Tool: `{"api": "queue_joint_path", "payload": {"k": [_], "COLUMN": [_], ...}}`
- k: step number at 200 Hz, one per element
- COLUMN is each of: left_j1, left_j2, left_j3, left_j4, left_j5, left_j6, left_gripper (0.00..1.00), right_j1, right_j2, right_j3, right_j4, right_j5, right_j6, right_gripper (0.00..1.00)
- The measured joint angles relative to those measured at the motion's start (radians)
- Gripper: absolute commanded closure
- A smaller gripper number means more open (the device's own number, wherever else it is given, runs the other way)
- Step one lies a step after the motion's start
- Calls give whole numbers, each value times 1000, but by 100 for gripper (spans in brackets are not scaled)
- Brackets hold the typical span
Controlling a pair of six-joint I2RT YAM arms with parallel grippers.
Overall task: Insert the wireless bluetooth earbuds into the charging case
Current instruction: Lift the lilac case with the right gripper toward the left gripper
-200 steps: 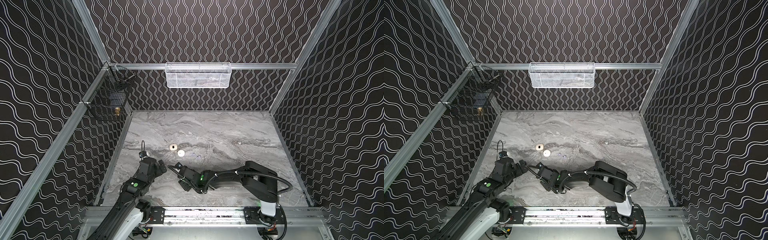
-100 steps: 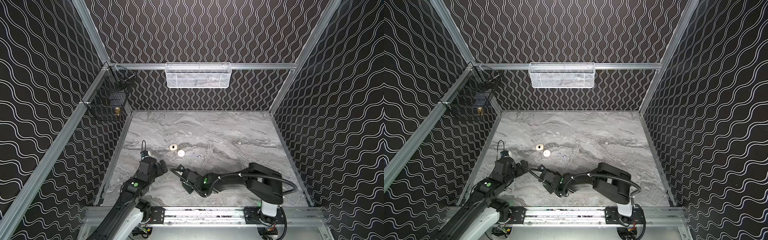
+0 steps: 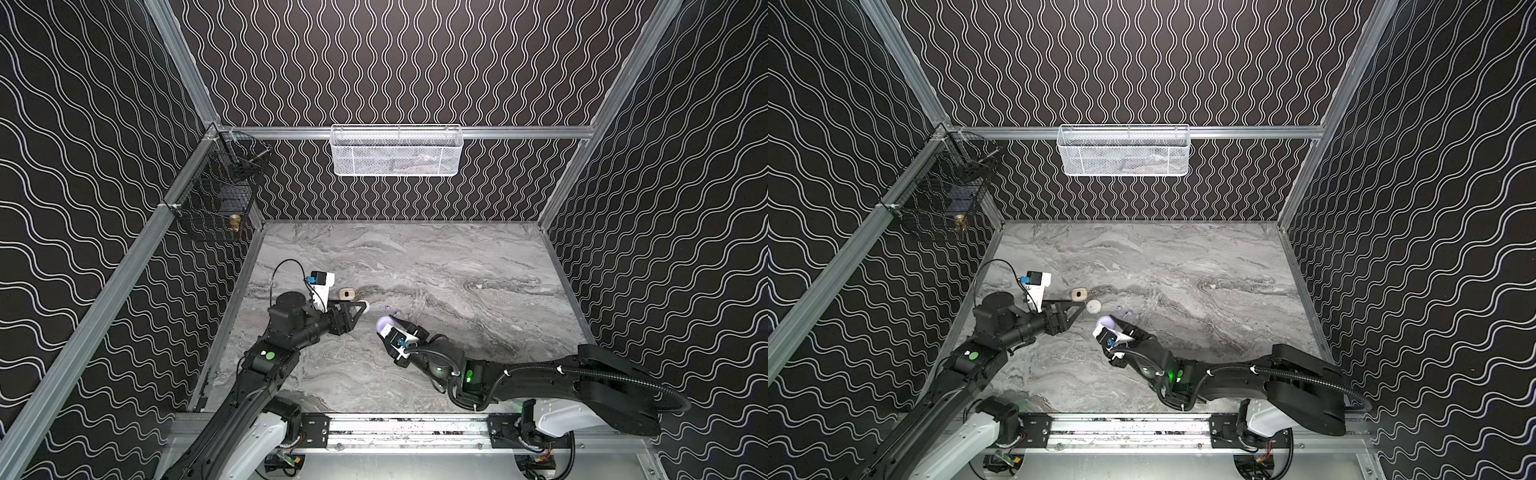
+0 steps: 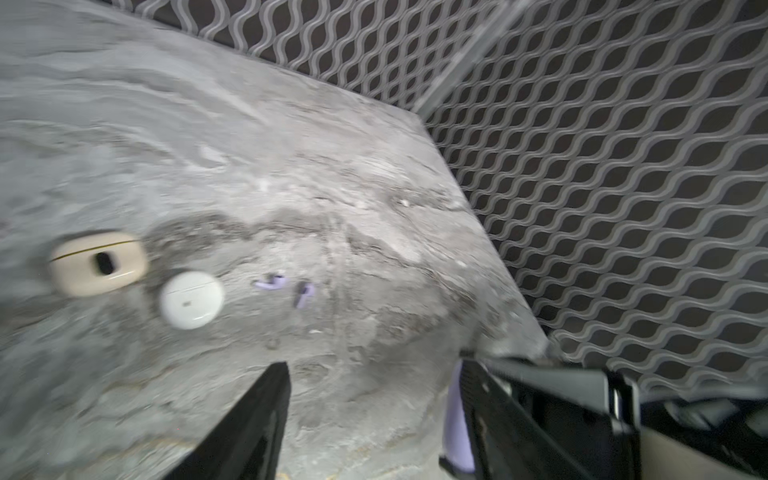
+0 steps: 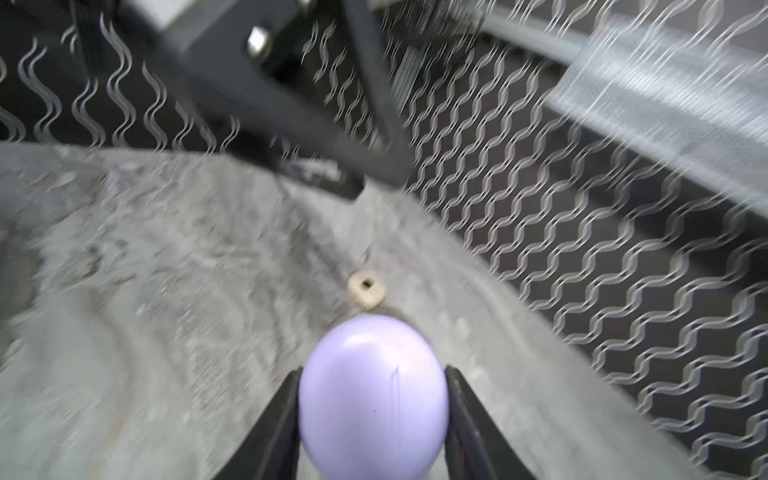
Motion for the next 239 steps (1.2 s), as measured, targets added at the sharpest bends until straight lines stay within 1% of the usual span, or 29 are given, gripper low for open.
{"api": "queue_joint_path", "payload": {"k": [18,35,53,71,104,135,194,218,239], "left_j1": [-41,-114,-198,-247,-261,-263,-263,-263,-263], "left_j2": [-14,-16,-12,-16,-18,-10,-13,-11,-13], "left_j3": [2,-5,-5,-3,5,5,5,5,3], "left_j4": [32,50,32,24,29,27,24,23,25], "left_j5": [50,69,50,30,26,23,9,16,20], "left_j6": [11,32,61,85,102,109,111,111,111], "left_gripper": [40,44,44,44,50,52,58,66,70], "right_j1": [0,0,0,0,2,7,21,22,23], "right_j2": [0,0,-10,-29,-66,-93,-105,-92,-75], "right_j3": [2,11,11,11,3,-10,-28,-23,-17], "right_j4": [72,94,101,91,68,40,42,42,51], "right_j5": [2,8,11,7,-16,-43,-76,-73,-70], "right_j6": [-71,-119,-152,-168,-172,-164,-154,-151,-150], "right_gripper": [80,80,80,79,78,78,76,76,77]}}
